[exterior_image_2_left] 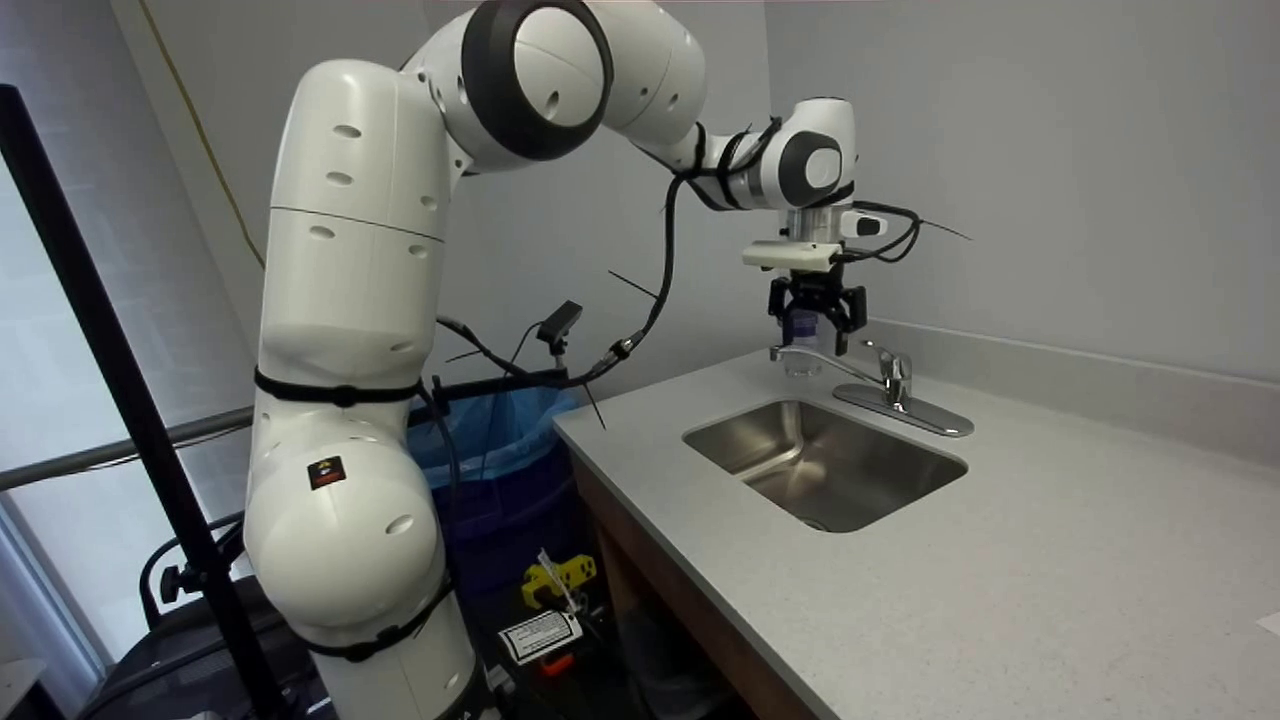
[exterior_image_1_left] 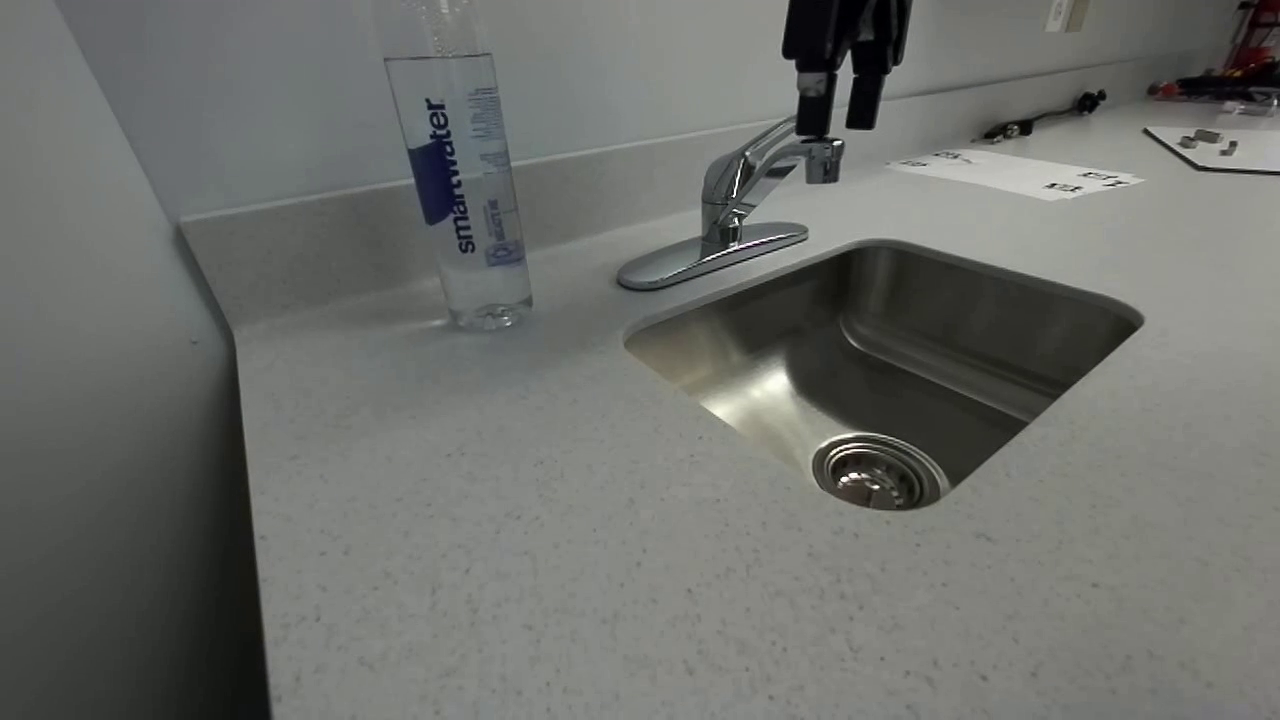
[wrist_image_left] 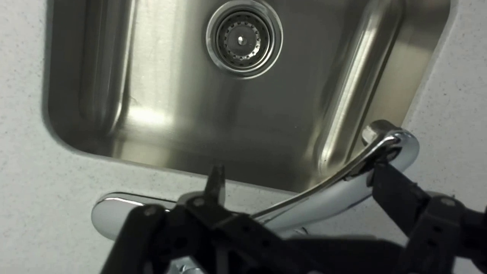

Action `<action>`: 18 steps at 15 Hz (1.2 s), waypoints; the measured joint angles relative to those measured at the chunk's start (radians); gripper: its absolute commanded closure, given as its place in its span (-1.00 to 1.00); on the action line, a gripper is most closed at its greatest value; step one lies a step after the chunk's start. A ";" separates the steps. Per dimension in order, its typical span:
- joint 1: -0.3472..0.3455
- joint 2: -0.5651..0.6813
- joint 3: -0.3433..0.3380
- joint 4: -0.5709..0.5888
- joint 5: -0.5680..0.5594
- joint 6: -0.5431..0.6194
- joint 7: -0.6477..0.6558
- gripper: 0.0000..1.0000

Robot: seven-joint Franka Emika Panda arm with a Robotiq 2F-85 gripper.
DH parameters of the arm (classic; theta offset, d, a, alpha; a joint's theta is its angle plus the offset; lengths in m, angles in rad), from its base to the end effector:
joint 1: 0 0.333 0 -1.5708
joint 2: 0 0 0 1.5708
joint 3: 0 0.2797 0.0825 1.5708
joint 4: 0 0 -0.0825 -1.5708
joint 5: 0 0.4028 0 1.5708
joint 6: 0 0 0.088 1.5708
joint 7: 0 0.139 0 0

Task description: Slide the spout to the left

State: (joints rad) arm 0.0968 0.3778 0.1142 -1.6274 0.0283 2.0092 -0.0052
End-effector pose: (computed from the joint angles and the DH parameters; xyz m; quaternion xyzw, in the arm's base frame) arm 0.6543 0.1373 0.3308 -0.9946 -0.0979 0.0004 0.0340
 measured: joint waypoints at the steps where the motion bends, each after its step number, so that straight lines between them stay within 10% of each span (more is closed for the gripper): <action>1: 0.005 0.001 0.004 0.000 0.000 0.009 0.000 -1.00; 18: -0.057 -0.179 -0.031 -0.186 0.008 -0.114 -0.274 -1.00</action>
State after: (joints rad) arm 0.0399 0.1993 0.0835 -1.8137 0.0364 1.8949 -0.2788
